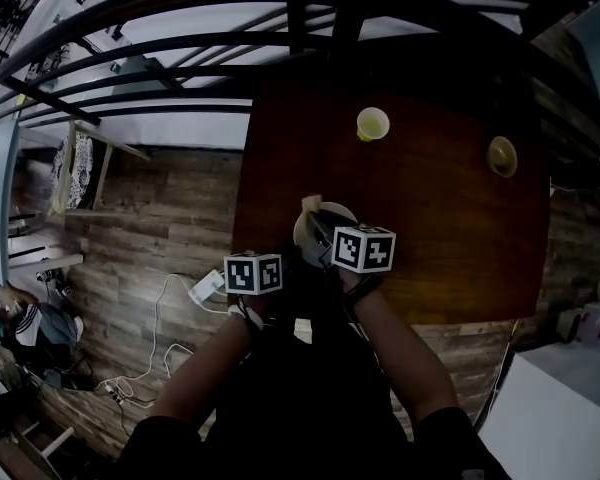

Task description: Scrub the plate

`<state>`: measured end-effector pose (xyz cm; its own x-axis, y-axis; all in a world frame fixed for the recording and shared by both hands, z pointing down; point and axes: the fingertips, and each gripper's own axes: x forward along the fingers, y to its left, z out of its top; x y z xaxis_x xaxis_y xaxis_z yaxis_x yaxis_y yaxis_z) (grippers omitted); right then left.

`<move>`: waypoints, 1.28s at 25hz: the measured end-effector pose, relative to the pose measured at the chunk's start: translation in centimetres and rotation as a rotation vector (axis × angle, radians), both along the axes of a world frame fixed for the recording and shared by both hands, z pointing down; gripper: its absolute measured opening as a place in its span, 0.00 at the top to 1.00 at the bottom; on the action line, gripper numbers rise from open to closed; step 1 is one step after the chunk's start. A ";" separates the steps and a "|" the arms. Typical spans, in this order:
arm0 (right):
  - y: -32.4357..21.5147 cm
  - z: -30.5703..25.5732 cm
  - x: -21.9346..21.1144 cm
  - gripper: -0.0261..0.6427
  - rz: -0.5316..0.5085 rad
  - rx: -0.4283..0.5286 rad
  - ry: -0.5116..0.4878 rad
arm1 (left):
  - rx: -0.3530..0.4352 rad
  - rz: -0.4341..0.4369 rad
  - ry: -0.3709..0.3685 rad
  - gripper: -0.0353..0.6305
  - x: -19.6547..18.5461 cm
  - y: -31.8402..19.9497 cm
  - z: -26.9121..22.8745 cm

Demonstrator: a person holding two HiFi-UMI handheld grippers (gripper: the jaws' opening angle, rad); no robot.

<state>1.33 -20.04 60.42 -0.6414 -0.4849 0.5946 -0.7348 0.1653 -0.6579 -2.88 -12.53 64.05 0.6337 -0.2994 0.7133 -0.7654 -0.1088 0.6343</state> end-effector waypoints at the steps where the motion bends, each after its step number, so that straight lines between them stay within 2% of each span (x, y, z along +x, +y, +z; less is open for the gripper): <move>1: 0.1 0.0 0.3 0.80 0.006 -0.001 0.003 | -0.005 -0.004 0.002 0.81 0.0 0.1 0.1; 20: 2.1 0.3 10.6 0.80 0.148 -0.003 0.047 | -0.007 -0.043 -0.017 0.81 2.4 1.0 0.6; 25: 2.3 -0.5 8.8 0.80 0.121 0.014 0.042 | -0.008 -0.062 0.011 0.81 1.9 1.8 0.2; 32: 3.1 -0.1 1.4 0.80 -0.006 0.015 0.019 | -0.008 -0.072 0.025 0.81 0.3 2.9 0.2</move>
